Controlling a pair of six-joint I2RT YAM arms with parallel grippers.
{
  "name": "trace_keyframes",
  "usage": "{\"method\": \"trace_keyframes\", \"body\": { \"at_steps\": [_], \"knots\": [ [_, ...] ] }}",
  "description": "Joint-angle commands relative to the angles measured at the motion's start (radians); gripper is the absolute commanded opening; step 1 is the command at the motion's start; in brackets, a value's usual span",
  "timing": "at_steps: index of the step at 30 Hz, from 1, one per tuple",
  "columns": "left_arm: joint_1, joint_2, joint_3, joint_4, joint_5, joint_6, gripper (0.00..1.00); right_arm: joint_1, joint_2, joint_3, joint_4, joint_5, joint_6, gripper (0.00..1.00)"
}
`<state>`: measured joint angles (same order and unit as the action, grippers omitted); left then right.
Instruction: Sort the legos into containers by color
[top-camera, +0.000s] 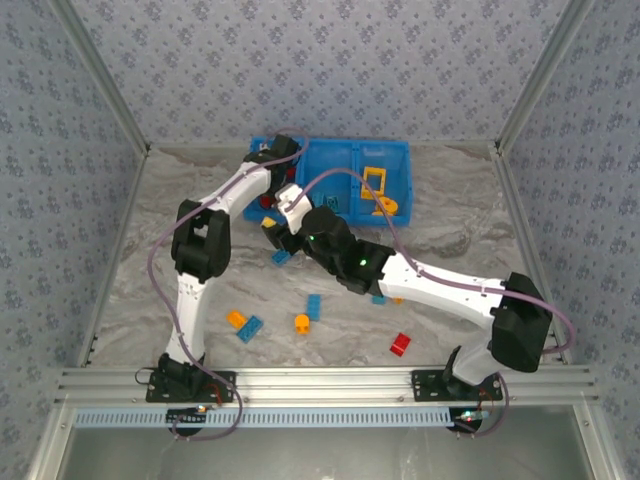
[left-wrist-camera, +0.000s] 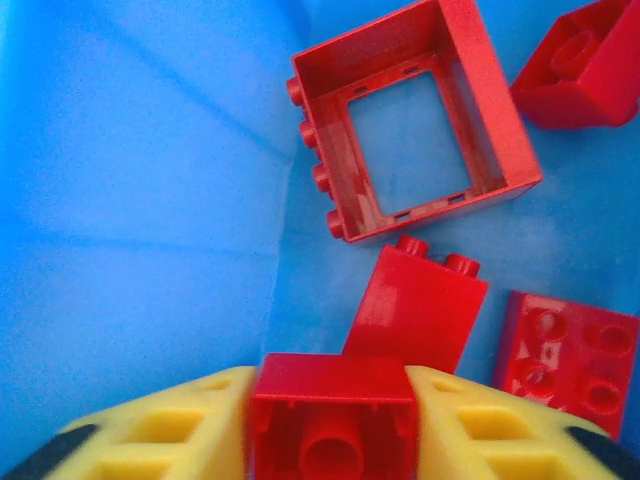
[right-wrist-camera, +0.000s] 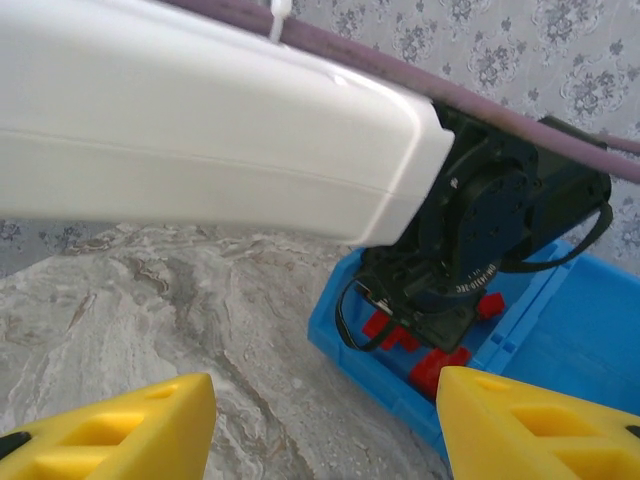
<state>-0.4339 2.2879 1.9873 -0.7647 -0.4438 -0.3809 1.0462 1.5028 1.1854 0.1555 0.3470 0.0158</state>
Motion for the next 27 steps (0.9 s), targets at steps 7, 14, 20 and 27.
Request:
{"method": "trace_keyframes", "body": {
  "at_steps": [7,14,20,27],
  "knots": [
    [-0.052,-0.087,0.041,-0.056,-0.044,-0.009,0.52,-0.021,-0.068,-0.042,-0.016,0.0,0.038,0.65],
    [-0.069,-0.277,0.032,-0.125,-0.084,-0.082,0.53,-0.037,-0.108,-0.063,-0.081,-0.058,0.06,0.65],
    [-0.051,-0.655,-0.221,-0.162,-0.097,-0.197,0.58,0.016,-0.066,-0.055,-0.218,-0.207,0.118,0.68],
    [-0.071,-1.184,-0.552,-0.204,0.108,-0.227,0.62,0.181,0.226,0.168,-0.46,-0.264,0.207,0.72]
  ]
}}
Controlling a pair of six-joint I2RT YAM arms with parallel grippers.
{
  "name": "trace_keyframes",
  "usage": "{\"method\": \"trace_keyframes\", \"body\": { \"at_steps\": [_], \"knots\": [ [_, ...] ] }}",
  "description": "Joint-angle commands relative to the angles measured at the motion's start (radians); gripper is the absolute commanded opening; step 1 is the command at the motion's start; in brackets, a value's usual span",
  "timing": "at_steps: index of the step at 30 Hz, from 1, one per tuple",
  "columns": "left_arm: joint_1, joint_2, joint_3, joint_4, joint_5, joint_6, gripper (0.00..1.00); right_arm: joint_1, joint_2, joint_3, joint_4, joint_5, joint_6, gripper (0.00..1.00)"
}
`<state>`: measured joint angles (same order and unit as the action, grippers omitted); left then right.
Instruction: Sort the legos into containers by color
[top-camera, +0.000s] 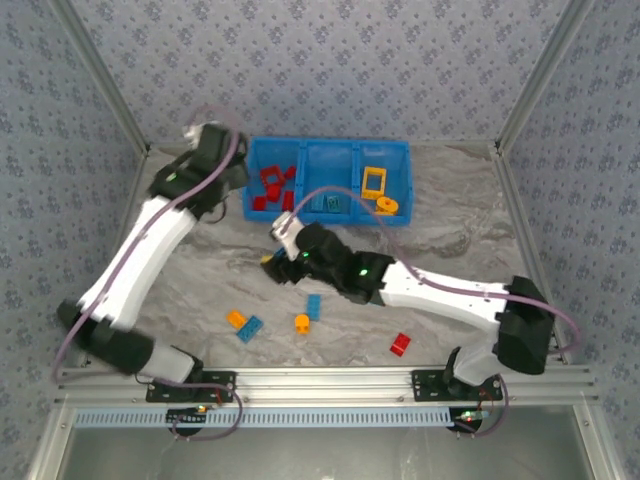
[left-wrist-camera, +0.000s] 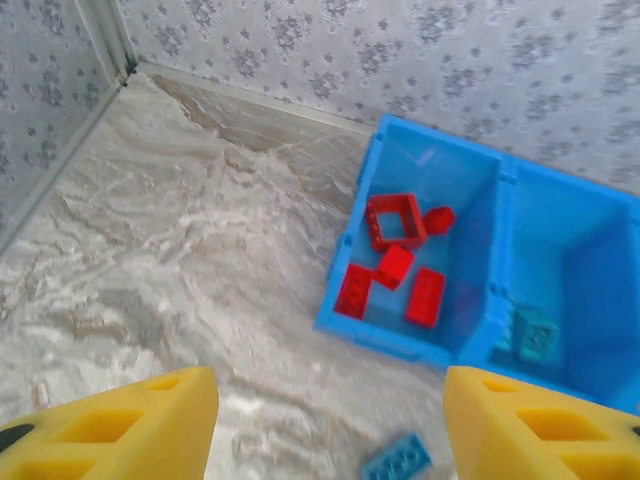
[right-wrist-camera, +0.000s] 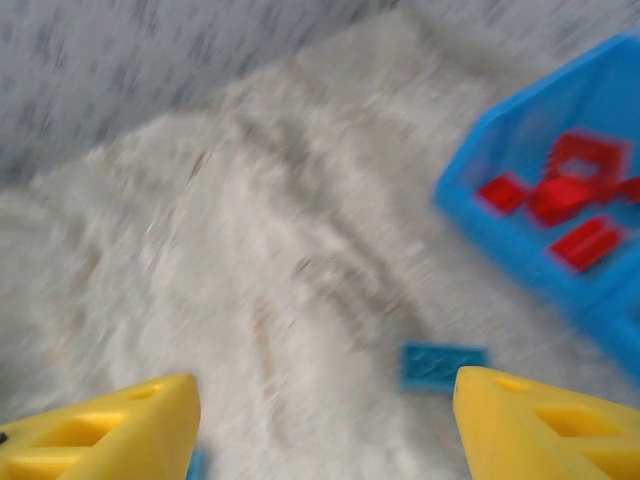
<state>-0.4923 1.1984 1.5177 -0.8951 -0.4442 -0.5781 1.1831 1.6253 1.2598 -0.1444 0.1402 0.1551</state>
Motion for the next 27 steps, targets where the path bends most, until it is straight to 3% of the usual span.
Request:
{"method": "trace_keyframes", "body": {
  "at_steps": [1,5,11,21,27],
  "knots": [
    [-0.014,-0.166,-0.11,-0.085,0.155,-0.023,0.63,0.06,0.159,0.142,-0.211,-0.068,0.081,0.72],
    [-0.013,-0.386,-0.166,-0.134,0.346,-0.017,0.69,0.088,0.329,0.306,-0.317,-0.095,0.119,0.75],
    [-0.015,-0.534,-0.204,-0.212,0.593,-0.051,0.69,0.101,0.511,0.481,-0.427,-0.062,0.131,0.78],
    [-0.015,-0.588,-0.208,-0.301,0.584,-0.066,0.69,0.107,0.659,0.582,-0.448,-0.091,0.141,0.75],
    [-0.015,-0.589,-0.226,-0.28,0.597,-0.06,0.69,0.104,0.711,0.606,-0.445,-0.09,0.142,0.63]
  ]
}}
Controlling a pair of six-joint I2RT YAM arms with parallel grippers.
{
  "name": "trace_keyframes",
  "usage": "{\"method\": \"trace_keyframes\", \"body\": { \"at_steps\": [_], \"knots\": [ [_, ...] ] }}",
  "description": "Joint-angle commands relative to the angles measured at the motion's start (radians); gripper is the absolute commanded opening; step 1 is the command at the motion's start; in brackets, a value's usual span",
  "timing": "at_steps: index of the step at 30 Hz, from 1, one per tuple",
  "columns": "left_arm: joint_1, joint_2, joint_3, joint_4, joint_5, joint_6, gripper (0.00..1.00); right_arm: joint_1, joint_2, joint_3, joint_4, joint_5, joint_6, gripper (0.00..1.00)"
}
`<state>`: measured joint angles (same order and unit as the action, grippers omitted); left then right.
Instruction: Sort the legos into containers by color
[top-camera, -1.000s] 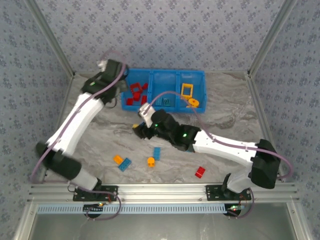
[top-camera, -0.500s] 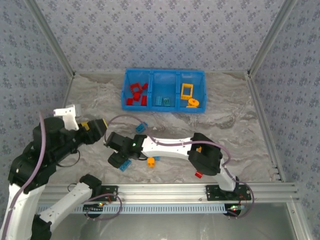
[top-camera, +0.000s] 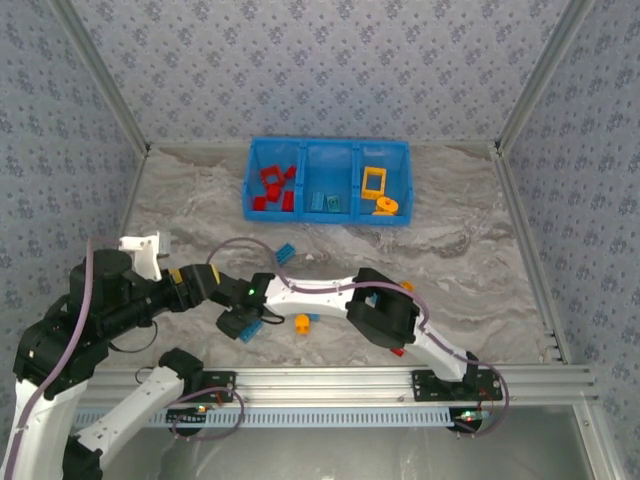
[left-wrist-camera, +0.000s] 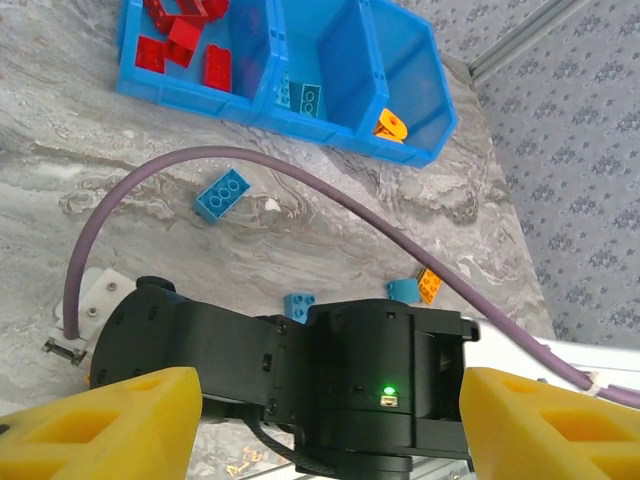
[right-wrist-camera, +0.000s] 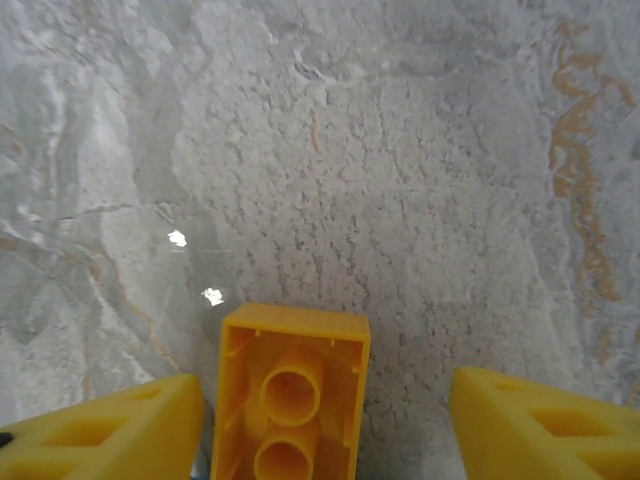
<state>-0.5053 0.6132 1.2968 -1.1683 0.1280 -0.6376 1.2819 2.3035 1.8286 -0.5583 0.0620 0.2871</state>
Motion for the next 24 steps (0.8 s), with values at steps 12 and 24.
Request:
{"method": "trace_keyframes", "body": {
  "at_steps": [12,24],
  "knots": [
    [-0.001,-0.036,-0.094,0.032,0.053,-0.015,0.68,-0.005,0.008,0.05,-0.009,0.054,0.008,0.31],
    [-0.039,0.125,-0.136,0.334,0.049,-0.062,0.67,-0.166,-0.376,-0.123,-0.009,0.17,0.004,0.27]
  ]
}}
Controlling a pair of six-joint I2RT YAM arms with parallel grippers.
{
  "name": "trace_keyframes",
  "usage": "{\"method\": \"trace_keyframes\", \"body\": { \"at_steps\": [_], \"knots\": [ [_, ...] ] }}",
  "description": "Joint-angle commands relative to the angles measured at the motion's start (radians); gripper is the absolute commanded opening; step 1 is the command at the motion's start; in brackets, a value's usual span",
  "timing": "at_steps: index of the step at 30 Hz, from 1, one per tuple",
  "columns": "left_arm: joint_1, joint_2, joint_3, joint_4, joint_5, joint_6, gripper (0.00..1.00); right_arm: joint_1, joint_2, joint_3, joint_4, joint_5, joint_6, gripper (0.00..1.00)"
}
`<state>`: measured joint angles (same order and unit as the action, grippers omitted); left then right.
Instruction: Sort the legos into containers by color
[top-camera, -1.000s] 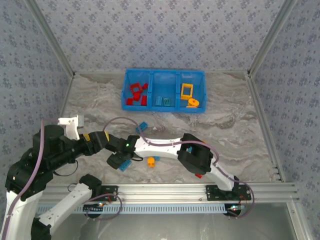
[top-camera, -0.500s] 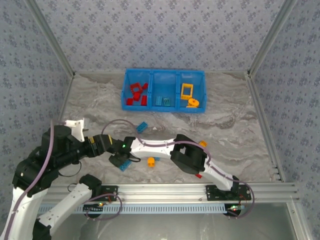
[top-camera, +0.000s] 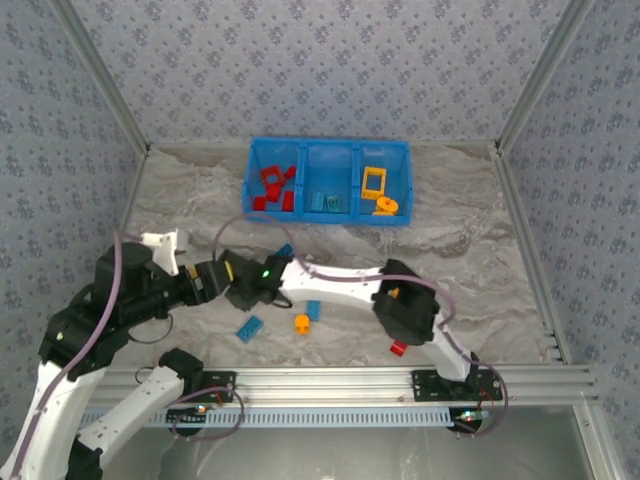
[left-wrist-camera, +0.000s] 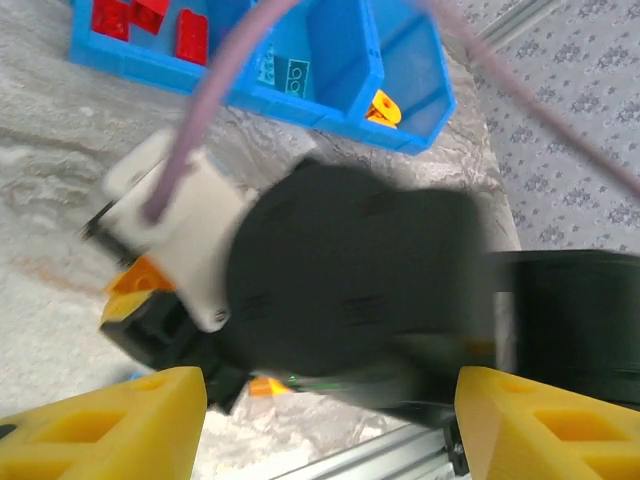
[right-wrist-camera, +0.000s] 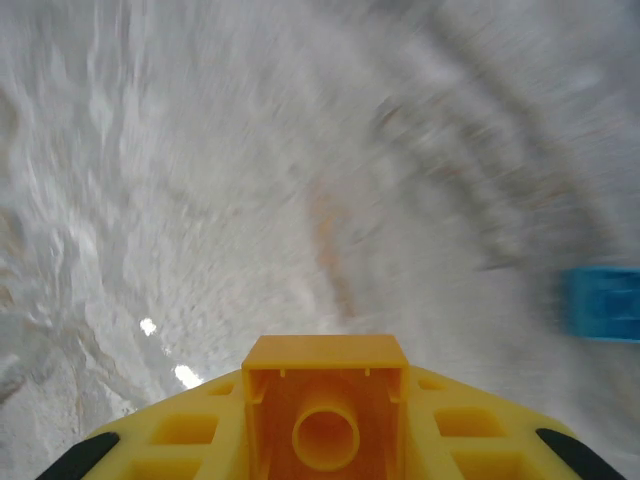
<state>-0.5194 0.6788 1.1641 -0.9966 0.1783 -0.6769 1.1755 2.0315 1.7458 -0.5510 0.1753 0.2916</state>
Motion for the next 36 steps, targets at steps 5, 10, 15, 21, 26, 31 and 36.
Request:
{"method": "trace_keyframes", "body": {
  "at_steps": [5,10,15,21,26,31,36],
  "knots": [
    [-0.183,0.267,0.107,0.236,-0.193,0.035,0.67,-0.254,-0.274,-0.194,-0.021,0.066,0.01,0.27],
    [-0.265,0.459,0.183,0.354,-0.279,0.068,0.68,-0.492,-0.355,-0.266,-0.045,0.092,0.014,0.27],
    [-0.326,0.626,0.285,0.453,-0.287,0.107,0.68,-0.682,-0.303,-0.263,-0.007,0.028,0.014,0.27],
    [-0.395,0.795,0.412,0.437,-0.369,0.143,0.68,-0.796,-0.123,-0.144,-0.008,-0.107,0.011,0.27],
    [-0.471,0.837,0.454,0.437,-0.442,0.184,0.68,-0.844,0.003,-0.079,-0.005,-0.186,0.027,0.28],
    [-0.637,0.905,0.574,0.392,-0.643,0.299,0.69,-0.858,0.059,-0.045,-0.021,-0.207,0.03,0.29],
    [-0.747,0.946,0.62,0.369,-0.802,0.313,0.69,-0.867,0.088,-0.024,-0.033,-0.225,0.038,0.32]
  ]
}}
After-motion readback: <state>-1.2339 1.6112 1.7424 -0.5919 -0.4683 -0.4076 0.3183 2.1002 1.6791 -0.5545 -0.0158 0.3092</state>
